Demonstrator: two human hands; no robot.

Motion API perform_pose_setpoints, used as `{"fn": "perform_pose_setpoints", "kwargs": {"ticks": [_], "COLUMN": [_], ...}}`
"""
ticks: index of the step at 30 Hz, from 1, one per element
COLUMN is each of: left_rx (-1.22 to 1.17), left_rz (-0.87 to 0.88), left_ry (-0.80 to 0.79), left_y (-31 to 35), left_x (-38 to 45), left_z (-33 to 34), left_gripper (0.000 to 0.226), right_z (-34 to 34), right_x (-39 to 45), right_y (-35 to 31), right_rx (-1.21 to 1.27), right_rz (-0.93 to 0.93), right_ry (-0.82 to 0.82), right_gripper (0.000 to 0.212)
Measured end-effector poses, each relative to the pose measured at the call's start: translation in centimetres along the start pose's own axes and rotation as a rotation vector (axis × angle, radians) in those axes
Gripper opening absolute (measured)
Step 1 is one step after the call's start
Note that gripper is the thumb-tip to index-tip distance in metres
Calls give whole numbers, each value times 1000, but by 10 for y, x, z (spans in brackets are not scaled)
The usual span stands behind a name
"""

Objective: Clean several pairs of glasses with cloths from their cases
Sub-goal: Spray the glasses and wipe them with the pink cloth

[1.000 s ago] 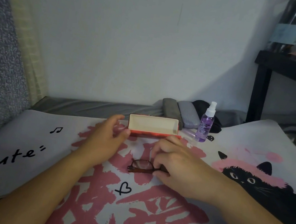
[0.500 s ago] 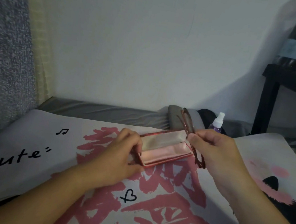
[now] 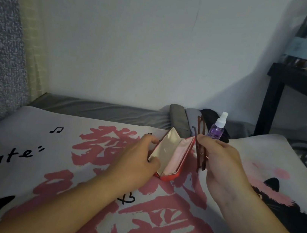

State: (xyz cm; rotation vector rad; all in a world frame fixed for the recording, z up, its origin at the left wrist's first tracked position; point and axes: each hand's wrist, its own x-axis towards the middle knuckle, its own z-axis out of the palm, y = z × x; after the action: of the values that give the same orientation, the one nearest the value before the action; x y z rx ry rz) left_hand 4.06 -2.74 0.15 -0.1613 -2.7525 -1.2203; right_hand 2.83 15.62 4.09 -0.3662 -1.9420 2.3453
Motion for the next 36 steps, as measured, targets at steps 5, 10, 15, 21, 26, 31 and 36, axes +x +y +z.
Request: {"fn": "perform_pose_setpoints", "kwargs": {"ticks": [5,10,15,21,26,31,36], "left_rx": [417,612,549,477,439,384,293], "left_rz": [336,498,505,430,414,414,335], "left_ry": [282,220,197,191,177,188,189], "left_y": [1,-6,-3,-9,-10,-16,-24], "left_x": [-1,-4,-5,-4,-3,0,2], "left_z": [-21,-20,-17,-19,-17,-22,-25], "left_gripper": [30,19,11,10,11,12,21], "right_z": [7,9,8,12,13,11,4], "right_x": [-12,-12,-12,-17,-15,-14,-7], "right_y": [-4,7,8,8,12,16,10], "right_rx": [235,174,73,41,-41,-142,-645], "right_rz": [127,179,170,352,349,316,79], "right_ry": [-118,-37,-65,-205,-248,-393,-459], "right_gripper": [13,16,17,24,27,15,24]}}
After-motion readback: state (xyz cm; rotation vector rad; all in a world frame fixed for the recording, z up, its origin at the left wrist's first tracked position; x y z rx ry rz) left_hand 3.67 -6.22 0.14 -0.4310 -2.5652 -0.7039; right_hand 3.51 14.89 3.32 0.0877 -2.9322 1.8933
